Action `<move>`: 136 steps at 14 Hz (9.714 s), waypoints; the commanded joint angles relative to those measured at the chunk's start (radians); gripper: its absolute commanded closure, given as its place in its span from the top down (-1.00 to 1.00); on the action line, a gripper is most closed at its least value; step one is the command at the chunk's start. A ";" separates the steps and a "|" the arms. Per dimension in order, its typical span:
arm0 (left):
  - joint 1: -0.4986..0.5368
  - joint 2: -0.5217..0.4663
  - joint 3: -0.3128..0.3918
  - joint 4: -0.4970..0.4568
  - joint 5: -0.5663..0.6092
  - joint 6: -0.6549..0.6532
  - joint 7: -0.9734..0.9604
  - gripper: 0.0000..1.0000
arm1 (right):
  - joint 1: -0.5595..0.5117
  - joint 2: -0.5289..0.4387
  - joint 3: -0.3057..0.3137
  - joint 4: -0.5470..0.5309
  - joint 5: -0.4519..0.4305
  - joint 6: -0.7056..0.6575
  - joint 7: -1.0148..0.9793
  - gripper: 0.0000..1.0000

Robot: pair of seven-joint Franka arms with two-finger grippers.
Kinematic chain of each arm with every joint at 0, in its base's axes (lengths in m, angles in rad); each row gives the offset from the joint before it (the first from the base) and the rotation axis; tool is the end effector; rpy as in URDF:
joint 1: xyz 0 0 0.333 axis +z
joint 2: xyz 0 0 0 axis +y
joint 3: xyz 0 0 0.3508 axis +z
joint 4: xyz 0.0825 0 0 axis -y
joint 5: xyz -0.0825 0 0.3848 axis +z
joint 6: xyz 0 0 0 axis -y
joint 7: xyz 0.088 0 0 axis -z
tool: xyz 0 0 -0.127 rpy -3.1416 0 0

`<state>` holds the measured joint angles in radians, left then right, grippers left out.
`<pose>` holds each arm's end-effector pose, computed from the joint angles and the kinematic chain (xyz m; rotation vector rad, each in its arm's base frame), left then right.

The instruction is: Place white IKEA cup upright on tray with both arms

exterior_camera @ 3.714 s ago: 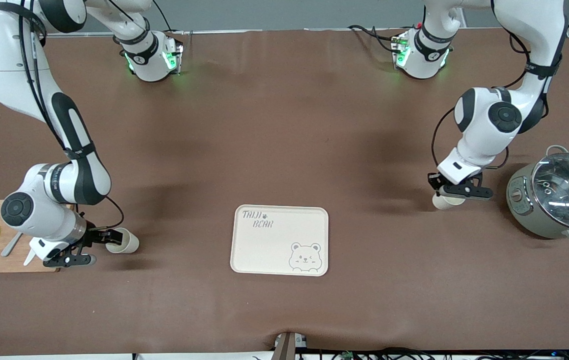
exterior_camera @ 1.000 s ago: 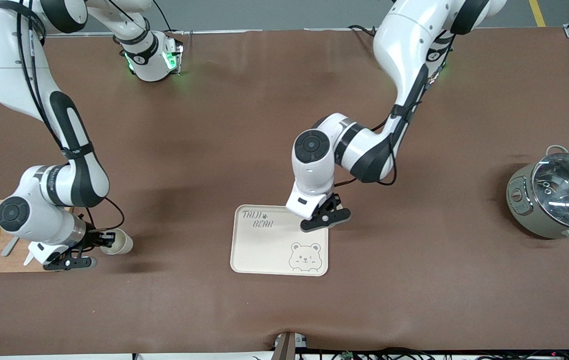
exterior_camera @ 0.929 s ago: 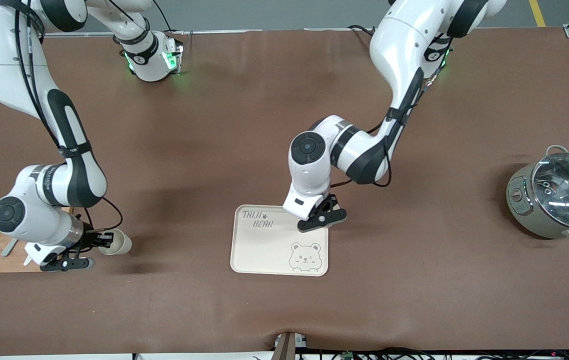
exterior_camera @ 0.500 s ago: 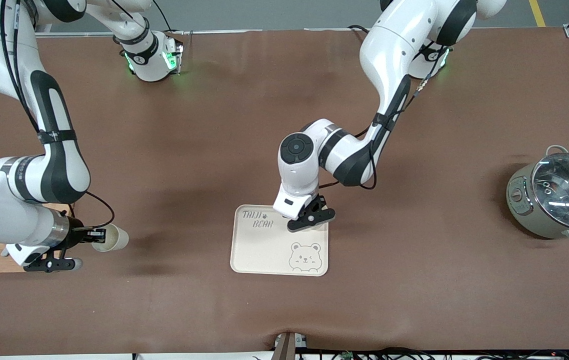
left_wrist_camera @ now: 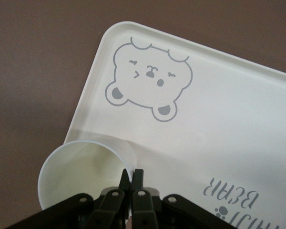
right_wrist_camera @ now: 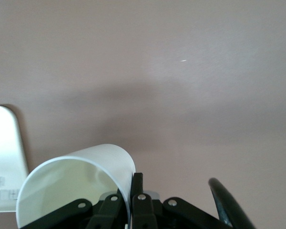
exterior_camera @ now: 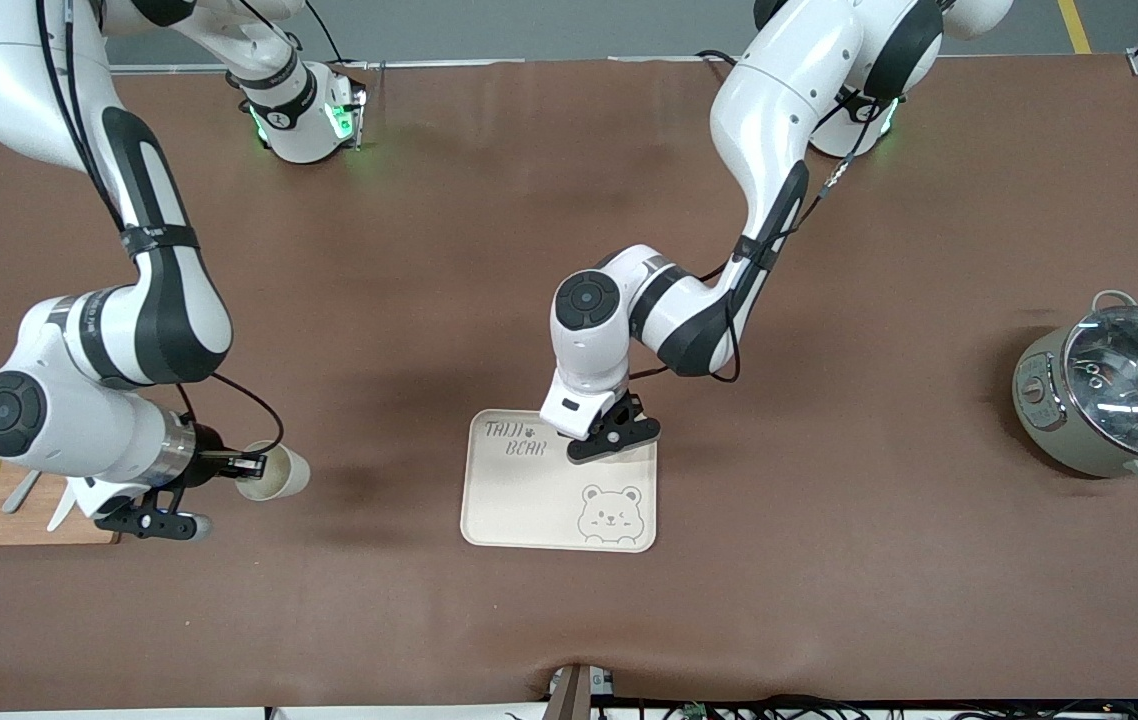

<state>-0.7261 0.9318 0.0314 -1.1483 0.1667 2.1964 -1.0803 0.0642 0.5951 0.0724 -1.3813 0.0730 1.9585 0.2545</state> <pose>0.6222 -0.5179 0.2455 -3.0809 -0.4365 -0.3143 0.7306 0.0957 0.3740 -3.0289 0.2400 0.0566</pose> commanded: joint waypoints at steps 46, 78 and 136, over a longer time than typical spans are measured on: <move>0.040 -0.252 0.005 0.022 -0.082 -0.451 0.221 0.59 | 0.351 0.072 -0.016 -0.015 0.019 0.292 0.788 -1.00; 0.768 -0.356 -0.183 -0.496 -0.148 0.233 1.045 0.69 | 0.434 0.245 -0.023 -0.035 -0.127 0.510 0.868 -1.00; 0.614 -0.794 -0.022 -0.245 -0.134 -0.762 1.180 1.00 | -0.037 -0.255 -0.020 -0.012 -0.002 -0.349 -0.055 1.00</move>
<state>-0.1104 0.1280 0.0074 -1.4215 0.0168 1.4588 0.0843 0.0469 0.3610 0.0435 -1.3778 0.0706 1.6095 0.2486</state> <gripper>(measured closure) 0.000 0.000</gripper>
